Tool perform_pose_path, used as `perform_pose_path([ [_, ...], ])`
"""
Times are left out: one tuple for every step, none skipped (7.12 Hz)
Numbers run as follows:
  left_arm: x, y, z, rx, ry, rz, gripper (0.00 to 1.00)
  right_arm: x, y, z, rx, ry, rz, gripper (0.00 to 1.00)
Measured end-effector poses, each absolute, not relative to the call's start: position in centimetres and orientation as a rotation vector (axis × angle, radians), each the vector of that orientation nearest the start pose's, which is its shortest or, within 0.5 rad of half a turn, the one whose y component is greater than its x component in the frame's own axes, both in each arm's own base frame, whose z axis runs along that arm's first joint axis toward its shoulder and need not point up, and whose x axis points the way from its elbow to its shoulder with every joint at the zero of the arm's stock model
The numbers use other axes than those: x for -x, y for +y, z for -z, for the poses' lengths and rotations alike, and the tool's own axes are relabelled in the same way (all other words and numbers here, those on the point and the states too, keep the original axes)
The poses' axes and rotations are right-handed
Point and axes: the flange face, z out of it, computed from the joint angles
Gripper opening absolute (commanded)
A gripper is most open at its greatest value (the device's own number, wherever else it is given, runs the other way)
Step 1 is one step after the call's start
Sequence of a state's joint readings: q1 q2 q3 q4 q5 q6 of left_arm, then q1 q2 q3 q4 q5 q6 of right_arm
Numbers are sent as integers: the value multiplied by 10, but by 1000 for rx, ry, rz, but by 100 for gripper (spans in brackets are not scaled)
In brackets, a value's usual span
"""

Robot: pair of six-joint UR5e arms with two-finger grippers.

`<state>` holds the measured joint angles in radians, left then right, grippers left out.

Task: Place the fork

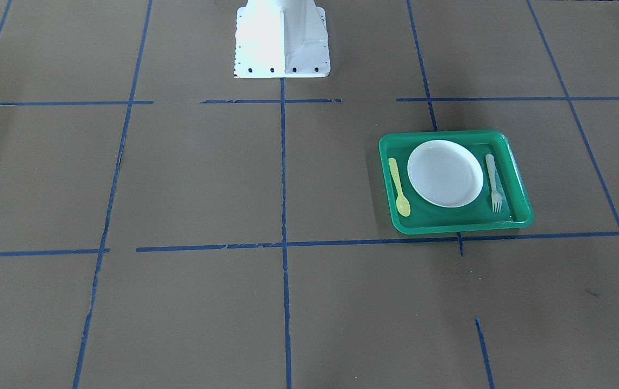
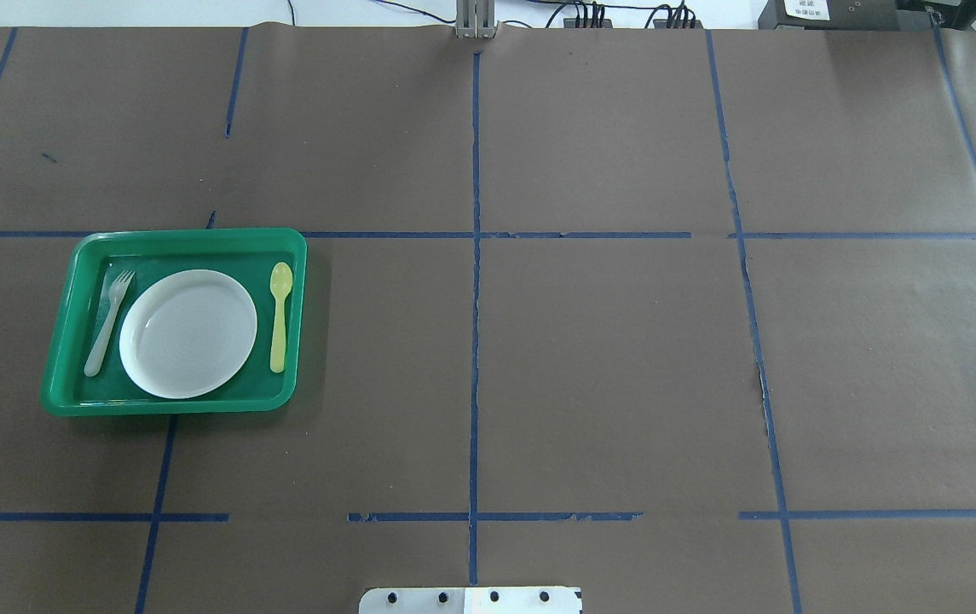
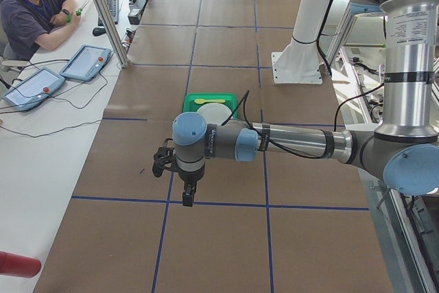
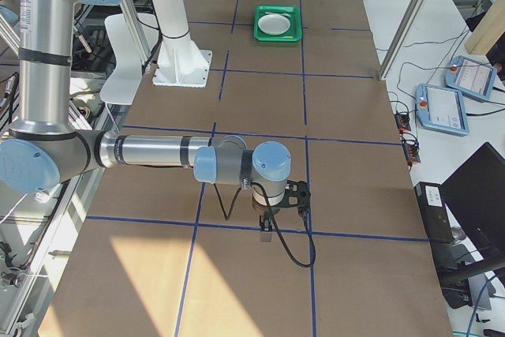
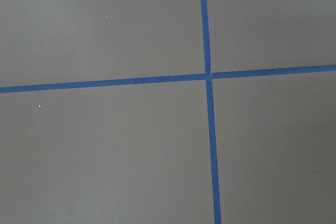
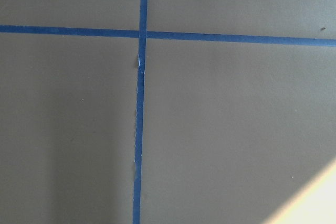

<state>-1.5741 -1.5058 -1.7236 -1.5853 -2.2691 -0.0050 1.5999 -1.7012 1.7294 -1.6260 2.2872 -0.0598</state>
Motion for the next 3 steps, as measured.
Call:
perform_pose_path([
  [71,-471,-617,-100,700,-29,100,-81,-432,-651,-6,-717,20,100],
  [70,-472,-615,-103,701,-30,100,-81,-432,-651,-6,-717,20,100],
  [70,-472,-614,-104,702,-31,100,-81,-432,-651,-6,-717,19,100],
])
